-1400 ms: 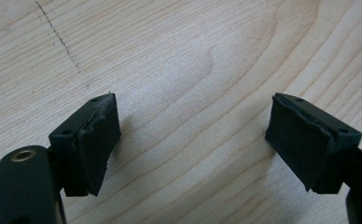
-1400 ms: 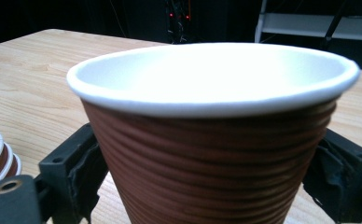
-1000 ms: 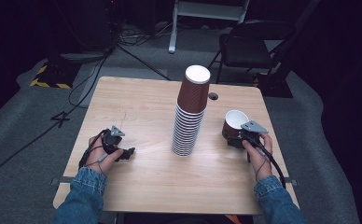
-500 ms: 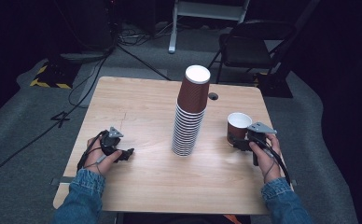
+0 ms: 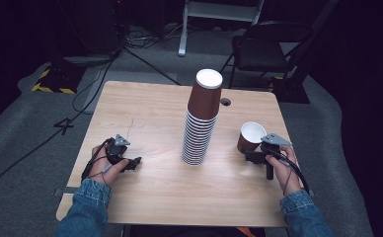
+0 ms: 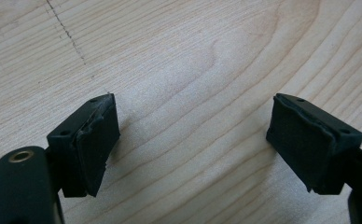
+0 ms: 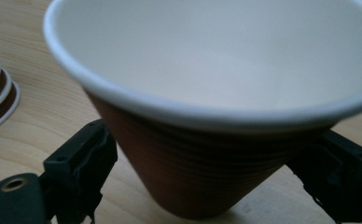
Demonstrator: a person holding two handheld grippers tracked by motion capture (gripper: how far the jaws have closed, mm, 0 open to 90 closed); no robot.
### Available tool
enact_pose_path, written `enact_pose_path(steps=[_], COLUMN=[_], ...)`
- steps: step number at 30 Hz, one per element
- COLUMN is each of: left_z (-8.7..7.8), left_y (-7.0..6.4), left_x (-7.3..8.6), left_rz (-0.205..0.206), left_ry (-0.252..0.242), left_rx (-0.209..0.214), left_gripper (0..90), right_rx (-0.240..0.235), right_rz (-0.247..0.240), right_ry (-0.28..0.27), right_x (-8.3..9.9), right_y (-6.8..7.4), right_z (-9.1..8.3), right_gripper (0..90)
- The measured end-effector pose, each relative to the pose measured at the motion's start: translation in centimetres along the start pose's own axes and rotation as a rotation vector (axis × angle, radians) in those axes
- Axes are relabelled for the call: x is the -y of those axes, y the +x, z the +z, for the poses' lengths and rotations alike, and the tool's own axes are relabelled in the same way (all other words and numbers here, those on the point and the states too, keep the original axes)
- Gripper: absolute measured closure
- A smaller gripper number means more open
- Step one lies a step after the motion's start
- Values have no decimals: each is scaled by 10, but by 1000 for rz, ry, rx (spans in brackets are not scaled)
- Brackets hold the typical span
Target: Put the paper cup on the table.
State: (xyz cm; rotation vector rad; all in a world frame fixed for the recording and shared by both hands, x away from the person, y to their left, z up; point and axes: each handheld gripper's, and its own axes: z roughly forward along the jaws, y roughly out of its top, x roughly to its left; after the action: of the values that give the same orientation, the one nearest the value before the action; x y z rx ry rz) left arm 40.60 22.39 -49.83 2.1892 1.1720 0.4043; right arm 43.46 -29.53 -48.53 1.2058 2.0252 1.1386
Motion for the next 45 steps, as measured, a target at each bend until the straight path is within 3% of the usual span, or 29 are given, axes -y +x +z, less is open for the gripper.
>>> enact_pose_path(steps=[5,9,15,27,37,38,40,43,45], left_z=[0,0,0,-3,-11,-12,-13,-16,-16], left_y=[0,0,0,-1,-5,-5,-5,-7,-7], left_x=[0,1,2,5,17,18,19,24,25], left_rz=[-2,-7,-2,-6,-16,-14,-10,-15,-15], left_ry=[-5,-10,-12,-8,-19,-20,-22,-31,-34], left_rx=[-1,2,-1,1,-2,-4,-5,-4,-7], left_gripper=[166,166,166,166,165,165,165,165,164], right_rx=[-41,-12,2,0,66,77,87,91,93], right_rz=[-1,-24,-10,-38,-1,-3,-9,-31,-41], right_ry=[-11,-35,-24,-29,80,94,109,194,208], right_x=[4,4,6,9,29,32,35,47,50], right_y=[2,1,-4,-15,-39,-41,-43,-46,-47], right_z=[-2,-8,-20,-65,-93,-95,-96,-96,-96], right_gripper=[104,74,75,75,117,157,153,156,158])
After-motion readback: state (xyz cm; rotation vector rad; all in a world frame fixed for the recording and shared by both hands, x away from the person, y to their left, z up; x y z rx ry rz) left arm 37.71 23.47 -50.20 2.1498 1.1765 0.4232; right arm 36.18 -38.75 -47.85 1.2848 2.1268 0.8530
